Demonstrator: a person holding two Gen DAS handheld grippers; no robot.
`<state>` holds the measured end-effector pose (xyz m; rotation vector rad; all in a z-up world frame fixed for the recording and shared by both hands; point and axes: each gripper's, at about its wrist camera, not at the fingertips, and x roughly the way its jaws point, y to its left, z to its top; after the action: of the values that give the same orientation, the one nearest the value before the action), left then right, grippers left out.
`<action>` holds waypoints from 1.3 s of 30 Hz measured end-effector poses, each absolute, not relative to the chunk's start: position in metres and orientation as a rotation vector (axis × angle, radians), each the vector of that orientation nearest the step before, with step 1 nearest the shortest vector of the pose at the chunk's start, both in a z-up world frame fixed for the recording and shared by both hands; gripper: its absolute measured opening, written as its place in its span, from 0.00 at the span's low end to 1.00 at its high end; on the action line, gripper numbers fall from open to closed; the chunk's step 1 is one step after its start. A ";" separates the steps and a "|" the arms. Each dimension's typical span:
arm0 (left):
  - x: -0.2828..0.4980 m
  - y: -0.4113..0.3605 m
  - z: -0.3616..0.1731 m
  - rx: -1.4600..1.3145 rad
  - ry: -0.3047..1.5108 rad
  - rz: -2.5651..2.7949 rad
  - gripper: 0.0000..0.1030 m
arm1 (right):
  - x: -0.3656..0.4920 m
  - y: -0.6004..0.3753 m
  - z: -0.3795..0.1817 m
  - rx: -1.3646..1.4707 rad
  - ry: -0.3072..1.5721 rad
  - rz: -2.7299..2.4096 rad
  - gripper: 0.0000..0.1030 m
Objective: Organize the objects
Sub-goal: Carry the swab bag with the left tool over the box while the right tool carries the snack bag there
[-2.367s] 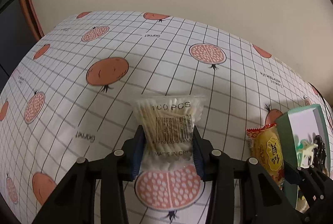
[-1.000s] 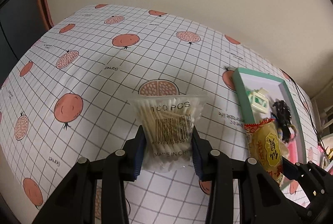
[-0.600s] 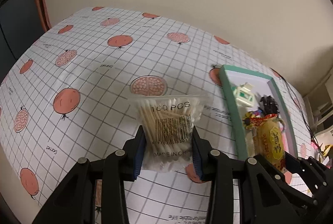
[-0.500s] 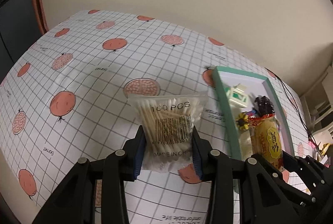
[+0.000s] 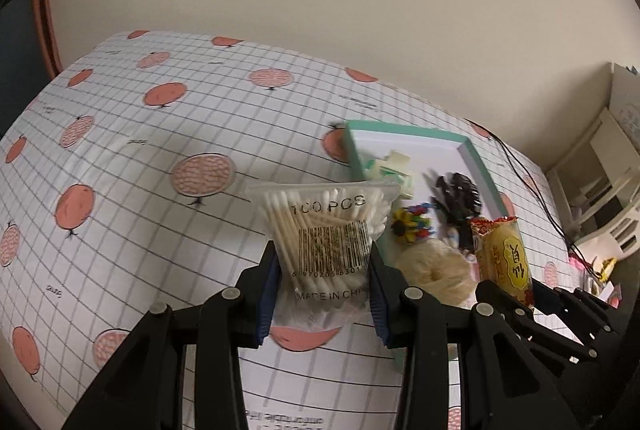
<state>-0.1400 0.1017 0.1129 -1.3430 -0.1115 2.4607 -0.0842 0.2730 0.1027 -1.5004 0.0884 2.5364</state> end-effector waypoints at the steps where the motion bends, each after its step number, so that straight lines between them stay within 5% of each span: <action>1: -0.139 0.106 0.113 -1.339 -0.106 2.453 0.40 | -0.083 0.278 0.103 -1.497 0.096 2.530 0.38; 39: -0.111 0.227 0.091 -1.251 0.038 2.220 0.40 | -0.068 0.375 0.069 -1.459 0.215 2.353 0.38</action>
<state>-0.1111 0.2272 0.0914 -1.2510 0.0381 2.2195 -0.0685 0.3753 0.0693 -1.4587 0.2149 2.3528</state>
